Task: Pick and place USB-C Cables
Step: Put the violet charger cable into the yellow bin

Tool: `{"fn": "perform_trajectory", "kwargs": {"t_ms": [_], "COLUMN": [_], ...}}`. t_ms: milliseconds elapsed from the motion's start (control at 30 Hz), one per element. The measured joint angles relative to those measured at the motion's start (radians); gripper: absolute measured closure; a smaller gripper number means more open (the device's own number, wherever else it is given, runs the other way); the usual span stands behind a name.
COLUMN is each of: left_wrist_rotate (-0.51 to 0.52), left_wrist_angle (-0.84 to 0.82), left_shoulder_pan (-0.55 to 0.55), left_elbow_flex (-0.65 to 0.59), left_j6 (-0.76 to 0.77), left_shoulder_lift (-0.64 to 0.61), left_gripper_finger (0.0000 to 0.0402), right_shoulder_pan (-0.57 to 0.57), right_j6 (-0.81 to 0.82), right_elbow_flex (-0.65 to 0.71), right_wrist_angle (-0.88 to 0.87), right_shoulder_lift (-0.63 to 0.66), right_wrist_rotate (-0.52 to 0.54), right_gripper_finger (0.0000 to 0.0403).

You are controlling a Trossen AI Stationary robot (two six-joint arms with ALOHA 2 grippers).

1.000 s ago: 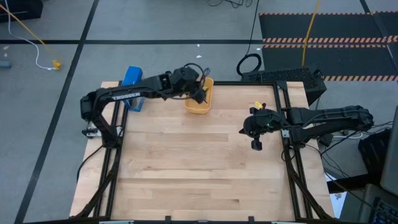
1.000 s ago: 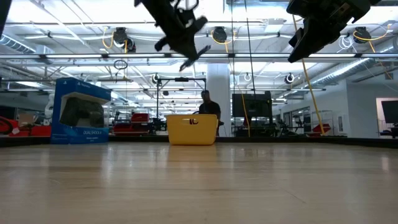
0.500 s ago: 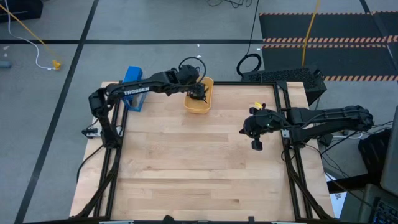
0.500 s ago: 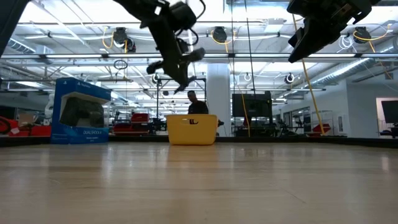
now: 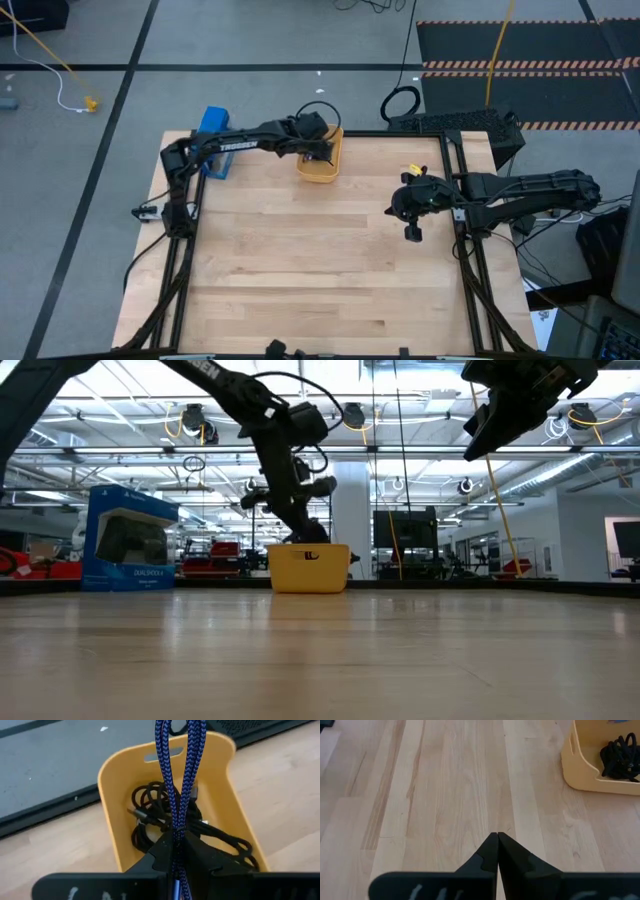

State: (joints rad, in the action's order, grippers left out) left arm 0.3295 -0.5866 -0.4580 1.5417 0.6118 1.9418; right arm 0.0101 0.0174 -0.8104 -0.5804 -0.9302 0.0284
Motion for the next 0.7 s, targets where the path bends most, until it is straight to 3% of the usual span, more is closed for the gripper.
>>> {"fn": "perform_trajectory", "kwargs": {"t_ms": [700], "left_wrist_rotate": [-0.014], "left_wrist_angle": [0.011], "left_shoulder_pan": [-0.02], "left_elbow_flex": [0.0], "left_j6": [0.025], "left_shoulder_lift": [0.11], "left_gripper_finger": [0.0366], "right_shoulder_pan": [0.0], "right_j6": [0.004], "right_elbow_flex": [0.0], "right_wrist_angle": [0.0], "right_shoulder_lift": [0.0], "right_wrist_rotate": [0.0], "right_gripper_finger": [0.0403]}}
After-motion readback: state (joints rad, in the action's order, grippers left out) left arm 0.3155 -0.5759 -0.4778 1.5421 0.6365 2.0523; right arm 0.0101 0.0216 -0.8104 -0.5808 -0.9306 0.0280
